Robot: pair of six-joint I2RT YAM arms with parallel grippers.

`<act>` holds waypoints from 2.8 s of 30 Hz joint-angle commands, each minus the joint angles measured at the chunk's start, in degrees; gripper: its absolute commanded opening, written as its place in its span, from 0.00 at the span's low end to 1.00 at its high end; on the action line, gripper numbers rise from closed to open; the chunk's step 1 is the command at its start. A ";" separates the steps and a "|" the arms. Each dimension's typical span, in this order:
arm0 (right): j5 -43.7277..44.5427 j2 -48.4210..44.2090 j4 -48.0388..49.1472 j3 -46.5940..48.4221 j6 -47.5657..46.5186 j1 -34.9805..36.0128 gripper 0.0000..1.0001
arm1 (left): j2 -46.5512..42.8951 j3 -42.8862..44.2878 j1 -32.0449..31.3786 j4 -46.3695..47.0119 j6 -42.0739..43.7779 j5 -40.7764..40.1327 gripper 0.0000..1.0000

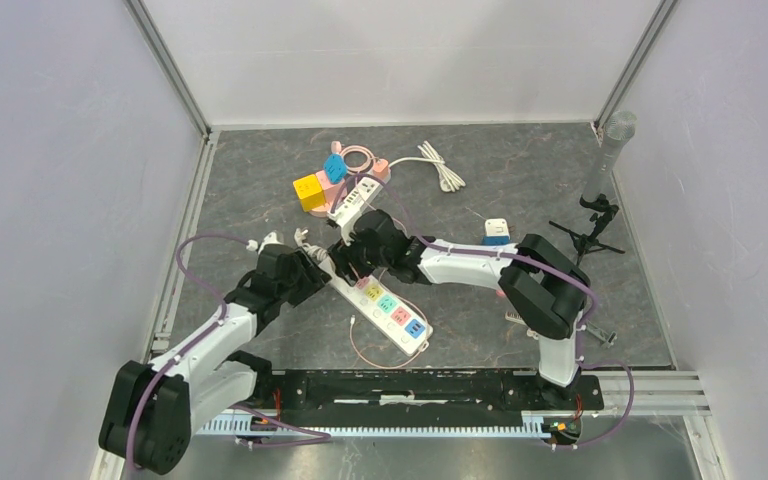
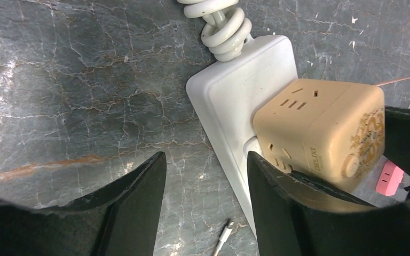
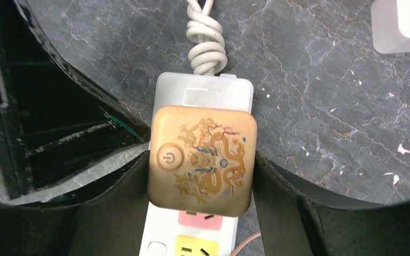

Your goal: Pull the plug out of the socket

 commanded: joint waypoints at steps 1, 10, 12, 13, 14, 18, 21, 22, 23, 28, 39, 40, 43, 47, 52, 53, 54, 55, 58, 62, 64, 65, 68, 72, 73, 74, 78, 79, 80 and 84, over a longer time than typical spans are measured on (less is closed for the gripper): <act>0.31 0.80 1.76 3.78 0.76 0.04 0.71 | 1.49 -2.06 0.27 6.20 -1.14 -0.27 0.64; -0.26 2.28 0.45 5.40 2.81 0.04 0.61 | 3.23 -2.84 0.26 11.23 -0.23 4.25 0.64; -0.57 2.40 0.29 5.39 3.50 0.04 0.57 | 3.17 -3.06 0.26 11.15 -0.12 4.46 0.65; -0.68 2.46 0.20 5.45 3.83 0.06 0.55 | 3.18 -3.30 0.33 11.34 -0.29 4.44 0.65; -0.89 2.58 0.02 5.50 3.95 0.09 0.52 | 3.42 -3.51 0.26 11.36 -0.54 4.21 0.65; -0.64 2.89 -0.47 5.50 5.88 0.09 0.29 | 5.97 -2.84 0.27 7.62 -1.28 1.75 0.60; -0.64 2.43 0.25 5.14 7.68 0.09 0.19 | 9.54 -1.63 0.26 4.76 -0.38 1.57 0.53; -0.80 1.97 0.78 4.89 8.45 0.04 0.16 | 10.39 -1.73 0.26 4.63 -0.24 1.57 0.51; -1.20 1.59 1.40 4.72 9.13 0.04 0.12 | 10.95 -1.91 0.26 4.61 -0.29 1.70 0.49; -1.97 -1.44 4.65 3.49 10.80 0.05 0.00 | 11.60 -2.82 0.26 3.59 -0.80 1.55 0.44; 0.50 -5.78 17.43 -4.81 4.39 1.83 0.00 | 9.13 -4.16 0.26 2.32 -2.07 2.16 0.43; 0.81 -5.60 17.13 -4.82 3.82 2.02 0.00 | 9.10 -4.08 0.32 2.23 -2.15 2.17 0.43; 1.68 -6.12 17.05 -5.33 2.72 2.29 0.00 | 9.31 -3.90 0.26 1.86 -2.29 2.16 0.42; 1.44 -8.66 17.57 -5.67 3.66 1.79 0.00 | 9.90 -3.81 0.27 1.86 -2.43 2.54 0.41; -1.60 -8.25 20.72 -6.78 9.52 1.03 0.00 | 9.54 -4.25 0.26 3.14 -2.34 3.29 0.38; -1.08 -7.38 20.58 -6.62 9.55 1.36 0.00 | 9.46 -4.25 0.26 3.15 -2.34 3.30 0.38; 0.47 -6.54 19.26 -6.21 9.09 1.91 0.00 | 9.36 -4.18 0.27 3.02 -2.25 3.26 0.37; 1.76 -5.66 18.16 -5.61 8.02 2.34 0.00 | 9.26 -4.16 0.28 2.93 -2.25 3.29 0.37; 4.04 -5.37 16.83 -5.59 7.51 2.53 0.00 | 8.83 -4.33 0.26 2.66 -2.25 3.30 0.35; -5.26 -8.04 22.51 -8.04 15.67 -1.05 0.00 | 8.22 -4.84 0.26 2.86 -1.87 3.33 0.33; -7.81 -8.12 25.93 -9.57 18.74 -2.19 0.00 | 7.75 -5.24 0.31 3.74 -1.62 3.75 0.32; -7.04 -7.34 24.34 -8.79 17.12 -1.71 0.00 | 7.52 -5.43 0.26 4.16 -1.61 4.03 0.32; 0.55 -4.42 16.52 -4.80 9.73 1.54 0.00 | 6.85 -5.42 0.27 4.68 -1.38 4.70 0.32; 3.54 -2.91 14.17 -3.83 7.63 2.22 0.00 | 6.31 -5.13 0.26 4.42 -0.80 4.85 0.32; 4.02 -3.28 14.05 -3.87 6.90 2.20 0.00 | 6.23 -5.13 0.26 4.36 -0.71 4.92 0.32; 4.15 -3.72 14.25 -4.15 6.47 2.24 0.00 | 6.22 -5.13 0.26 4.33 -0.67 4.95 0.32; 5.37 -3.83 10.86 -2.81 4.96 2.15 0.43 | 5.97 -5.39 0.26 5.12 -0.58 5.61 0.33; 6.02 -3.24 8.20 -1.42 4.94 2.15 0.51 | 5.84 -5.31 0.31 5.12 -0.58 5.59 0.33; 6.81 -2.65 6.31 -0.39 4.97 2.16 0.58 | 5.78 -5.31 0.33 5.13 -0.58 5.58 0.33; 8.29 -1.99 3.00 0.03 5.96 2.15 0.72 | 5.44 -5.30 0.31 5.08 -0.84 5.15 0.34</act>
